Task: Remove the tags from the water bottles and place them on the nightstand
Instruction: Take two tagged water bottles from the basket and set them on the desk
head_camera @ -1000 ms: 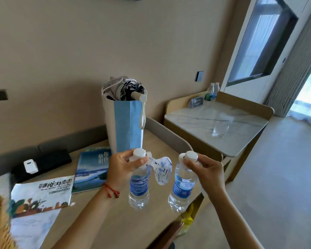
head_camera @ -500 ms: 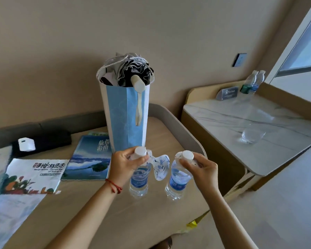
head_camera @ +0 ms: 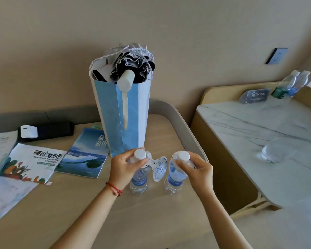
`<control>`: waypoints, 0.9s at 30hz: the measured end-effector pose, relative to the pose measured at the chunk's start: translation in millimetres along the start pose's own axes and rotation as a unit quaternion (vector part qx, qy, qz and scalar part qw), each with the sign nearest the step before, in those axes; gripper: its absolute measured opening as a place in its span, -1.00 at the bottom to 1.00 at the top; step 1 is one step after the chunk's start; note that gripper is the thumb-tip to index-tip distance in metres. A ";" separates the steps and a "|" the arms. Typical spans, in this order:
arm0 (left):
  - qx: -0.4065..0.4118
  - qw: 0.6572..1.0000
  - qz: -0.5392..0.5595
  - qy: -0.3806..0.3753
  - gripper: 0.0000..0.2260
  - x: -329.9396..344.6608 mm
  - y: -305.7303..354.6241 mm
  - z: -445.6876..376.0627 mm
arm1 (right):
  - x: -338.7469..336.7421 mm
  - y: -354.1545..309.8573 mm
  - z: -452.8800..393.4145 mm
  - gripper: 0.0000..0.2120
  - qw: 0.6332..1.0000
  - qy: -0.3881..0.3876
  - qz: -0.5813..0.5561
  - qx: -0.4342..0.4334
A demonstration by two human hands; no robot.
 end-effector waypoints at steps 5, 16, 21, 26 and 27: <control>-0.005 1.000 -0.023 -0.006 -0.74 0.3 -2.9 -2.3 | -4.9 6.1 -5.6 -0.78 1.000 -0.017 0.004 -0.011; -0.037 0.999 -0.022 -0.009 -0.71 1.9 0.6 3.5 | -1.8 10.4 -2.3 -0.72 1.000 -0.004 0.023 -0.018; -0.044 0.998 -0.033 -0.011 -0.67 1.6 11.5 8.0 | -4.9 4.5 -2.7 -0.57 0.999 -0.025 0.042 -0.009; -0.024 0.993 -0.113 0.009 -0.56 -3.9 21.2 24.5 | -14.0 -10.0 6.8 -0.40 0.996 -0.023 0.075 -0.031; -0.019 0.991 -0.134 0.015 -0.55 -6.0 23.5 28.4 | -15.1 -12.6 8.5 -0.39 0.995 -0.025 0.087 -0.036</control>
Point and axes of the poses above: each hand's wrist, its own z-axis away from the middle knuckle, its own x-axis out of the palm, y = z × x, the point moved 1 cm from there along -z, towards the middle knuckle, and after that the axes turned 12 degrees about -y, right-handed, at the moved point
